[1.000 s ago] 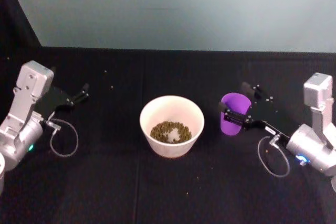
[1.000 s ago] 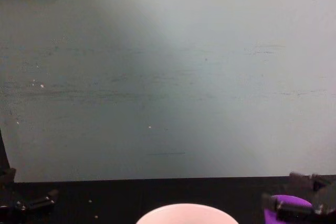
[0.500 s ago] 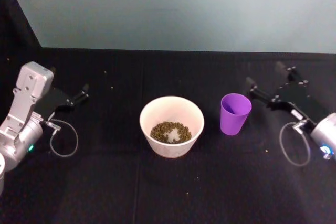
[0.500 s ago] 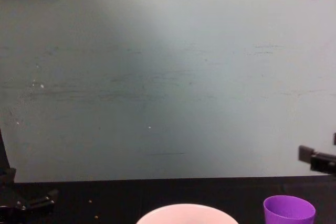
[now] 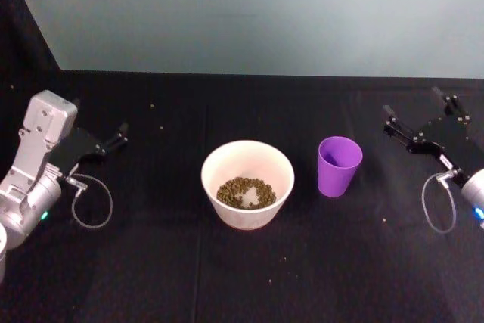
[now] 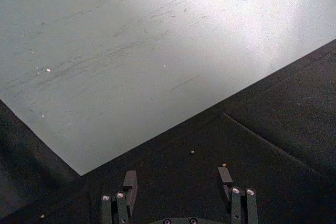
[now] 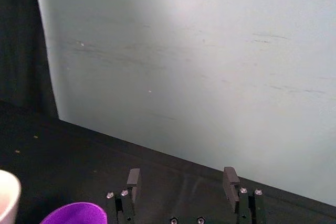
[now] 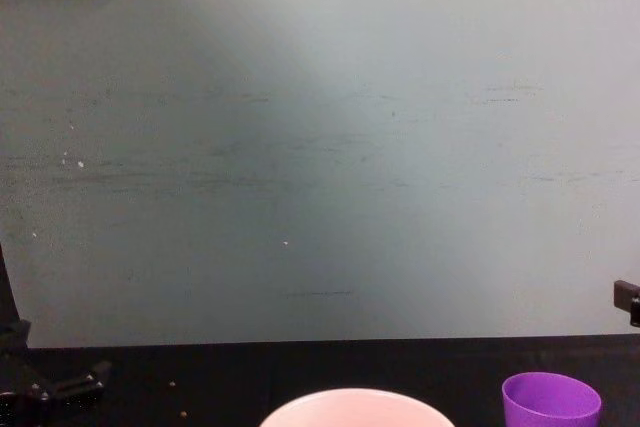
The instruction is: Pick up the cup and pour the mung beans from the cup into the bowl.
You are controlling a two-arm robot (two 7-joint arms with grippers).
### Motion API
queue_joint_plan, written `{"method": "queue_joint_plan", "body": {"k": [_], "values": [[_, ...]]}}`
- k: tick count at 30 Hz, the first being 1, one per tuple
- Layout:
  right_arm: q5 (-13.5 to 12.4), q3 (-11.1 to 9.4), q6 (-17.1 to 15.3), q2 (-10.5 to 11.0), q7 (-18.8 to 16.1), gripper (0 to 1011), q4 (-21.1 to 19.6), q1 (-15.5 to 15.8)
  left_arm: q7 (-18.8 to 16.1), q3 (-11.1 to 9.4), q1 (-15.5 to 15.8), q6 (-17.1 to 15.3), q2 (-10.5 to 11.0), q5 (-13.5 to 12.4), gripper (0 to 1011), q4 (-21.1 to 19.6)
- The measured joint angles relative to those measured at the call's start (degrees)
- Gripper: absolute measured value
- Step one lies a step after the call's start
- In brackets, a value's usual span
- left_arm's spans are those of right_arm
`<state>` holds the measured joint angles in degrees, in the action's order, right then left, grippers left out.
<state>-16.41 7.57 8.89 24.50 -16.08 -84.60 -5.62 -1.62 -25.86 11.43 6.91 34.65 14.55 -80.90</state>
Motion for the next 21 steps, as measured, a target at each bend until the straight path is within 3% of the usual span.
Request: {"method": "queue_joint_plan", "body": {"k": [4, 21], "values": [[1.21, -0.16, 0.20, -0.70, 0.26, 1002, 1.84, -0.98, 0.00, 0.00, 0.00, 0.00, 0.00, 0.00, 1000, 0.00], [0.82, -0.06, 0.20, -0.45, 0.19, 1000, 1.21, -0.69, 0.00, 0.00, 0.00, 0.00, 0.00, 0.00, 1000, 0.00]]}}
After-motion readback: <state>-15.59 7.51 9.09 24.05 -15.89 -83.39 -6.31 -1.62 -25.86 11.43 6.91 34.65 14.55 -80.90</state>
